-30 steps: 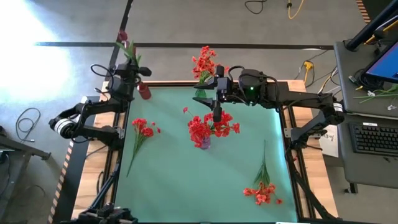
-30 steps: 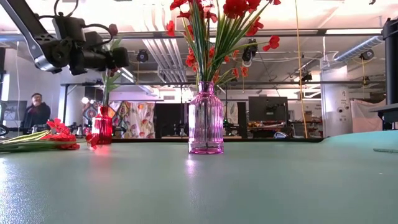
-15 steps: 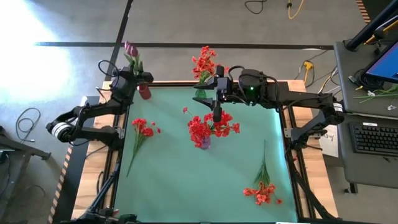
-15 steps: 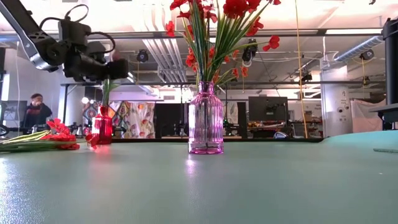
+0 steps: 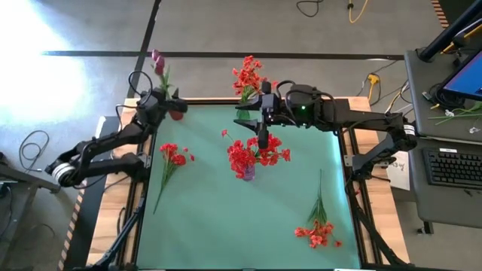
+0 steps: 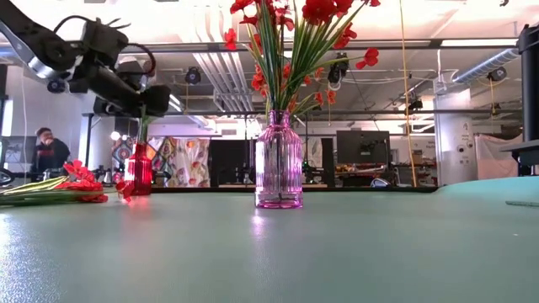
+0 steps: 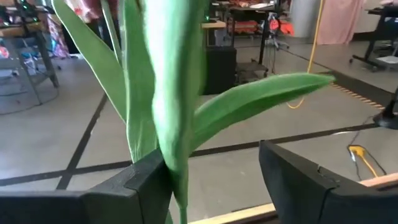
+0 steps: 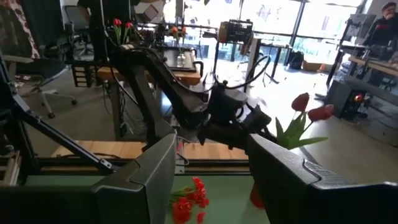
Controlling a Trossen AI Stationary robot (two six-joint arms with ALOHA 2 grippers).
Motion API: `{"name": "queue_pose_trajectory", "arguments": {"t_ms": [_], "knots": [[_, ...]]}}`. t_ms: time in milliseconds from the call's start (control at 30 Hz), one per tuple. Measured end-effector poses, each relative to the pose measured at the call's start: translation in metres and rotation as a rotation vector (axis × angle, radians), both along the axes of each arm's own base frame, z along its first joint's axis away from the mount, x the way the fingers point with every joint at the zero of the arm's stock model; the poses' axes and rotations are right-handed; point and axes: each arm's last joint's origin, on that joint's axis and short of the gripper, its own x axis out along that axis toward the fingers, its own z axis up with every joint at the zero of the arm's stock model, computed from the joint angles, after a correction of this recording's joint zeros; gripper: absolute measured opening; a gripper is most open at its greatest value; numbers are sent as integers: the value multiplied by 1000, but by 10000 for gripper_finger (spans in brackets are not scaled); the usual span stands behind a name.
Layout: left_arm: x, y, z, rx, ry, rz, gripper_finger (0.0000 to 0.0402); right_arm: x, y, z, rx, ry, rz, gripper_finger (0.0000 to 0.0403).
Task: Sort flowers into vase by color
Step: Put the pink flower into the red vase, then put the orange flowers into the purple vase
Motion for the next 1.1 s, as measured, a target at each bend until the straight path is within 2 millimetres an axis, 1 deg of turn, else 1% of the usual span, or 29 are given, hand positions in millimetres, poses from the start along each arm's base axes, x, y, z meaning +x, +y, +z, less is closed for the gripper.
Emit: {"name": "queue_pose_trajectory", "arguments": {"t_ms": [300, 467, 567, 733, 800, 933, 1100], "knots": [[-11, -19, 16, 6, -51, -19, 215, 0, 0, 0, 10, -1, 0, 192], [-15, -26, 18, -2, -56, -50, 215, 0, 0, 0, 11, -2, -1, 192], [-15, -30, 16, -45, -71, -76, 215, -1, 0, 1, 18, -5, -1, 192], [-12, -42, 14, -123, -107, -245, 215, -7, 1, 6, 53, -10, -3, 192], [-9, -49, 14, -149, -109, -332, 215, -12, 1, 11, 89, 22, -8, 192], [-2, -64, 13, -191, -95, -452, 215, -23, 1, 21, 174, 149, -40, 192], [8, -85, 11, -228, -72, -599, 215, -41, 1, 27, 249, 326, -172, 192]]}}
